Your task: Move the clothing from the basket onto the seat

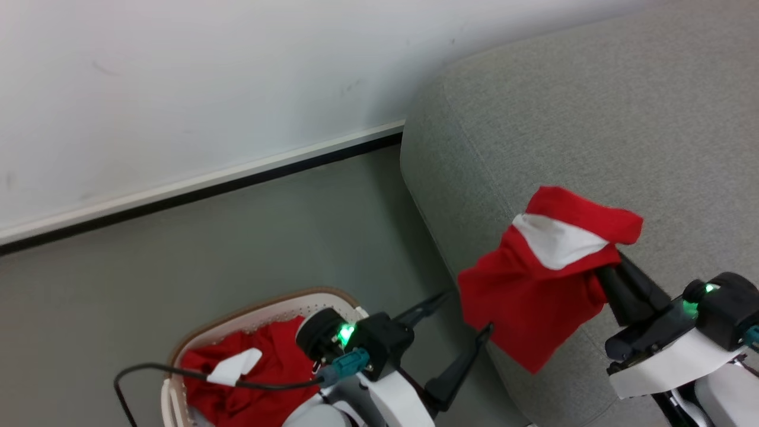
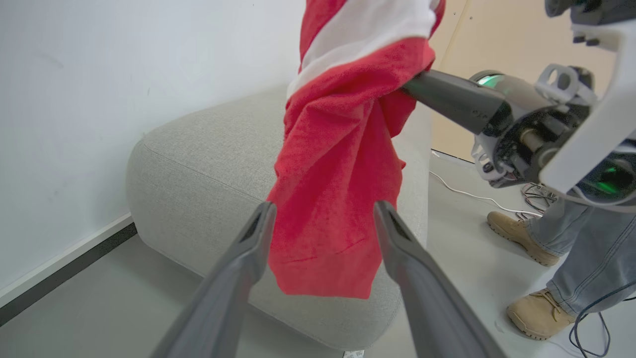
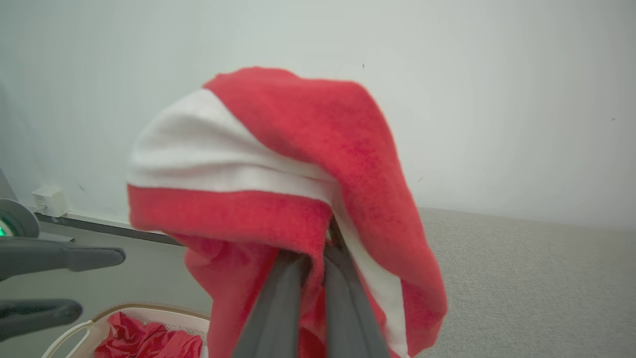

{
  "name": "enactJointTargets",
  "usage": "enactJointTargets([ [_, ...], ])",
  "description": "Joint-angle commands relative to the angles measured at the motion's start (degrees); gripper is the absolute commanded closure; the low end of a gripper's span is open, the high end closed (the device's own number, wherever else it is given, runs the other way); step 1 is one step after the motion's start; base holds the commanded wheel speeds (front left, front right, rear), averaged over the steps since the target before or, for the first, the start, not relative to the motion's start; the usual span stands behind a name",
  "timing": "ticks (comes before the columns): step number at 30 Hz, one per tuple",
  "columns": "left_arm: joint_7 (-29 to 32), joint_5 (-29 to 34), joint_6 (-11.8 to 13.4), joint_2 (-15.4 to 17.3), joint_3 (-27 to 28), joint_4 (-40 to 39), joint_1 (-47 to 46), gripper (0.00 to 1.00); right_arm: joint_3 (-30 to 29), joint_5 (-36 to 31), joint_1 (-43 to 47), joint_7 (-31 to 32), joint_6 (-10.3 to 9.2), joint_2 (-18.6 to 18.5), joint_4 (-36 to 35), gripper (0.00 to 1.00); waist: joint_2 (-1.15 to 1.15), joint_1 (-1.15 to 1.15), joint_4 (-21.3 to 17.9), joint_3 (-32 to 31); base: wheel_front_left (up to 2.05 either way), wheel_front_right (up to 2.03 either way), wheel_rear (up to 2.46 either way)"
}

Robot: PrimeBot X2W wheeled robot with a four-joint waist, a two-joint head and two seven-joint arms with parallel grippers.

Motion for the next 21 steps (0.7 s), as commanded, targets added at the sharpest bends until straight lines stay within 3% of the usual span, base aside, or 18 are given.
enactJointTargets([
  [1,0.17,0.93,0.01,0.38,0.35,0.13,-1.59,0.00,-1.32,-0.31,-0.72,0.00,-0.12,0.52,-0.04,1.00,0.00,0.00,1.21,2.74,0.00,0.00,0.00],
  [8,1.68,4.66,-0.35,0.11,1.53,0.96,-12.45,0.00,-12.19,-3.69,-9.11,0.00,-0.12,2.77,2.30,1.00,0.00,0.00,5.19,14.42,0.00,0.00,0.00],
  [12,1.20,5.97,-0.38,-0.06,2.85,2.34,-18.23,0.00,-17.78,-6.02,-17.75,-0.01,-0.12,2.97,7.13,1.00,0.00,0.00,7.62,20.33,0.00,0.00,0.00],
  [16,-0.01,6.79,0.62,-0.05,4.35,3.80,-21.42,0.00,-22.63,-8.51,-28.08,-0.01,-0.13,0.95,13.67,1.00,0.00,0.00,9.95,24.01,0.00,0.00,0.00],
  [21,-1.94,6.46,1.61,-0.22,5.08,5.40,-21.23,0.00,-28.95,-11.58,-39.80,0.01,-0.13,-4.36,22.35,1.00,0.00,0.00,13.40,26.33,0.00,0.00,0.00],
])
